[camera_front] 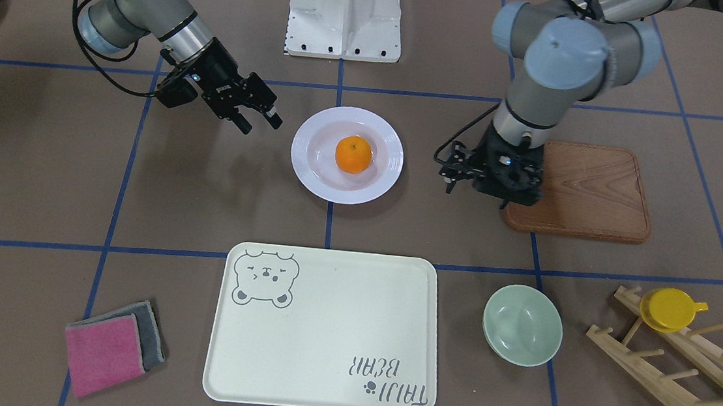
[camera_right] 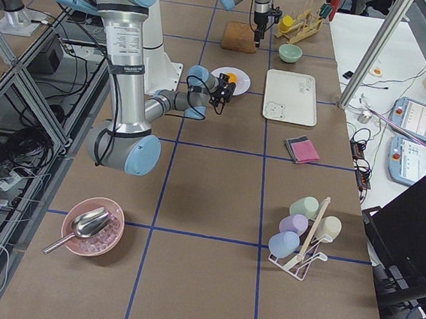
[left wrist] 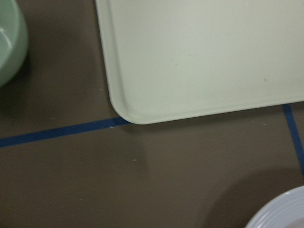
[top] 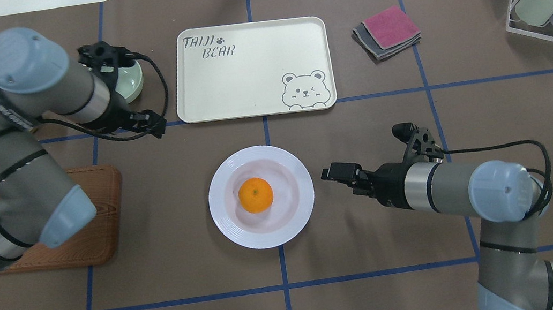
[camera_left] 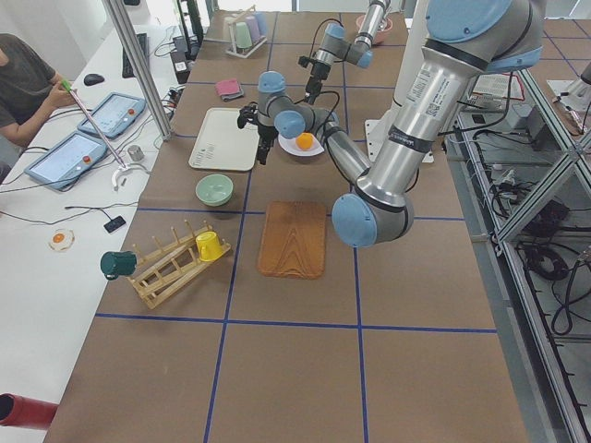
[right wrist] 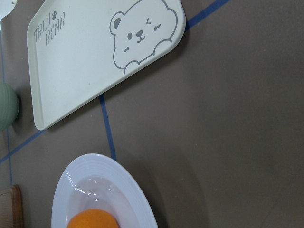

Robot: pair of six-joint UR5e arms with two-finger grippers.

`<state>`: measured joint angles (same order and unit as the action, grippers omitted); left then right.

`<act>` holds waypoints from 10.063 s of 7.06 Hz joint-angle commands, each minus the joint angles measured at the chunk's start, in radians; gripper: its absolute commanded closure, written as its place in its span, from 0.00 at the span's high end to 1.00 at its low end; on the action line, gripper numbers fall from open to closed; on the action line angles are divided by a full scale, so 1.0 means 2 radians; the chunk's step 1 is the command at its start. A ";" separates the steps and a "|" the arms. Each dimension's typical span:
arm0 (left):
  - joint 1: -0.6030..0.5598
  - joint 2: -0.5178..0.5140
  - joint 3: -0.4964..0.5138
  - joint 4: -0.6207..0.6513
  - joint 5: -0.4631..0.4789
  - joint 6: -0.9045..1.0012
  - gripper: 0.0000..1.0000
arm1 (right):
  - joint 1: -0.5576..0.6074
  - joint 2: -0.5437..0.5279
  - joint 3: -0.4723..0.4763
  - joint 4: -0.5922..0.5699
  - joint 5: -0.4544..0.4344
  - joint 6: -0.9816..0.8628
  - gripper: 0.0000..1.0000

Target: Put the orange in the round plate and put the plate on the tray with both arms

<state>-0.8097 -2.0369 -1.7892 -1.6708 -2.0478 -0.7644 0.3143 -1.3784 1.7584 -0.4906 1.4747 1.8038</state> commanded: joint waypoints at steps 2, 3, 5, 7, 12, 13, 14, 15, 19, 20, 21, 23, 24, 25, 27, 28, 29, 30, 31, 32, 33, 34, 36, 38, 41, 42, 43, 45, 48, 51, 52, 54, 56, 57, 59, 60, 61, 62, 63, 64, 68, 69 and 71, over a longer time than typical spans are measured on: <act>-0.028 0.018 -0.011 0.001 -0.027 0.029 1.00 | -0.097 0.007 -0.081 0.159 -0.164 0.025 0.94; -0.029 0.019 -0.015 0.001 -0.028 0.029 1.00 | -0.100 0.015 -0.082 0.169 -0.186 0.024 0.92; -0.029 0.024 -0.023 0.002 -0.028 0.029 1.00 | -0.094 0.041 -0.117 0.167 -0.203 0.019 0.88; -0.029 0.024 -0.023 0.002 -0.027 0.029 1.00 | -0.068 0.092 -0.149 0.166 -0.200 0.019 0.82; -0.029 0.025 -0.026 0.002 -0.028 0.029 1.00 | -0.064 0.093 -0.154 0.164 -0.200 0.014 0.00; -0.029 0.025 -0.026 0.002 -0.028 0.029 1.00 | -0.061 0.098 -0.153 0.165 -0.200 0.012 0.00; -0.037 0.025 -0.026 0.003 -0.029 0.029 1.00 | -0.057 0.102 -0.151 0.166 -0.202 0.015 0.00; -0.056 0.037 -0.027 0.002 -0.052 0.031 1.00 | -0.048 0.114 -0.148 0.167 -0.203 0.018 0.00; -0.142 0.119 -0.053 0.000 -0.104 0.153 1.00 | 0.035 0.176 -0.215 0.121 -0.238 0.132 0.00; -0.147 0.132 -0.065 0.000 -0.104 0.153 1.00 | 0.054 0.222 -0.267 0.082 -0.251 0.199 0.00; -0.148 0.149 -0.083 0.000 -0.104 0.153 1.00 | 0.072 0.252 -0.296 0.027 -0.251 0.264 0.00; -0.148 0.158 -0.099 0.001 -0.104 0.153 1.00 | 0.082 0.277 -0.337 -0.003 -0.251 0.327 0.00; -0.147 0.158 -0.098 0.001 -0.102 0.153 1.00 | 0.084 0.283 -0.338 -0.047 -0.253 0.344 0.00; -0.147 0.158 -0.098 0.001 -0.102 0.153 1.00 | 0.084 0.286 -0.333 -0.048 -0.253 0.344 0.78; -0.147 0.158 -0.098 0.001 -0.102 0.153 1.00 | 0.069 0.242 -0.255 -0.048 -0.250 0.326 1.00; -0.147 0.158 -0.097 0.001 -0.102 0.152 1.00 | 0.054 0.225 -0.213 -0.049 -0.253 0.291 1.00; -0.147 0.158 -0.097 0.001 -0.102 0.152 1.00 | 0.035 0.189 -0.177 -0.049 -0.257 0.282 1.00; -0.147 0.163 -0.098 0.001 -0.101 0.153 1.00 | 0.032 0.147 -0.115 -0.050 -0.250 0.241 1.00; -0.147 0.168 -0.099 0.000 -0.101 0.154 1.00 | 0.035 0.096 -0.061 -0.048 -0.212 0.145 1.00; -0.147 0.167 -0.101 -0.001 -0.101 0.157 1.00 | 0.051 0.063 -0.027 -0.048 -0.147 0.041 1.00; -0.148 0.175 -0.100 0.000 -0.101 0.211 1.00 | 0.089 0.054 -0.026 -0.049 -0.054 -0.063 1.00; -0.160 0.183 -0.098 0.001 -0.101 0.251 1.00 | 0.145 0.031 -0.024 -0.051 0.045 -0.159 1.00; -0.203 0.214 -0.089 0.001 -0.101 0.344 1.00 | 0.308 -0.038 -0.042 -0.074 0.271 -0.410 1.00; -0.242 0.229 -0.060 0.002 -0.101 0.445 1.00 | 0.431 -0.056 -0.041 -0.248 0.367 -0.708 1.00; -0.291 0.228 -0.010 0.003 -0.107 0.536 1.00 | 0.574 -0.048 -0.028 -0.489 0.468 -0.940 1.00; -0.301 0.228 0.000 0.003 -0.110 0.537 1.00 | 0.584 -0.045 -0.028 -0.546 0.462 -1.005 1.00; -0.308 0.227 0.009 0.003 -0.139 0.536 1.00 | 0.596 -0.040 -0.029 -0.601 0.441 -1.072 1.00; -0.308 0.229 0.025 0.002 -0.152 0.536 1.00 | 0.620 -0.003 -0.027 -0.719 0.434 -1.165 1.00; -0.308 0.209 0.023 0.003 -0.150 0.531 1.00 | 0.609 0.000 -0.026 -0.722 0.464 -1.180 1.00; -0.308 0.205 0.020 0.019 -0.151 0.530 1.00 | 0.605 -0.003 -0.022 -0.720 0.475 -1.182 1.00; -0.308 0.202 0.019 0.019 -0.151 0.530 1.00 | 0.600 0.000 -0.032 -0.720 0.475 -1.179 1.00; -0.309 0.197 0.015 0.022 -0.154 0.530 1.00 | 0.598 0.001 -0.028 -0.720 0.475 -1.167 1.00; -0.311 0.204 -0.002 0.041 -0.159 0.529 1.00 | 0.589 0.003 -0.029 -0.720 0.474 -1.139 1.00; -0.311 0.204 -0.020 0.055 -0.161 0.529 1.00 | 0.588 0.004 -0.010 -0.720 0.475 -1.127 1.00; -0.310 0.204 -0.036 0.057 -0.160 0.527 1.00 | 0.583 0.004 -0.007 -0.720 0.476 -1.117 1.00; -0.308 0.203 -0.032 0.057 -0.160 0.527 1.00 | 0.582 0.004 -0.007 -0.720 0.476 -1.117 1.00; -0.308 0.200 -0.021 0.052 -0.160 0.528 1.00 | 0.576 0.005 -0.006 -0.720 0.476 -1.117 1.00; -0.308 0.198 -0.021 0.051 -0.160 0.528 1.00 | 0.573 0.006 -0.007 -0.720 0.476 -1.117 1.00; -0.308 0.198 -0.026 0.051 -0.160 0.528 1.00 | 0.573 0.000 -0.012 -0.694 0.477 -1.120 1.00; -0.308 0.198 -0.021 0.051 -0.160 0.528 1.00 | 0.573 -0.008 -0.021 -0.656 0.477 -1.119 1.00; -0.310 0.203 -0.033 0.050 -0.161 0.528 1.00 | 0.569 -0.008 -0.026 -0.642 0.478 -1.118 1.00; -0.308 0.203 -0.027 0.050 -0.160 0.529 1.00 | 0.568 -0.007 -0.024 -0.641 0.478 -1.118 1.00; -0.309 0.203 -0.030 0.050 -0.160 0.528 1.00 | 0.562 -0.001 -0.022 -0.641 0.477 -1.117 1.00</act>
<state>-1.4273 -1.6311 -1.8430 -1.5708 -2.3686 0.2925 1.4477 -1.3883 1.7129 -1.7736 2.4295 -0.4316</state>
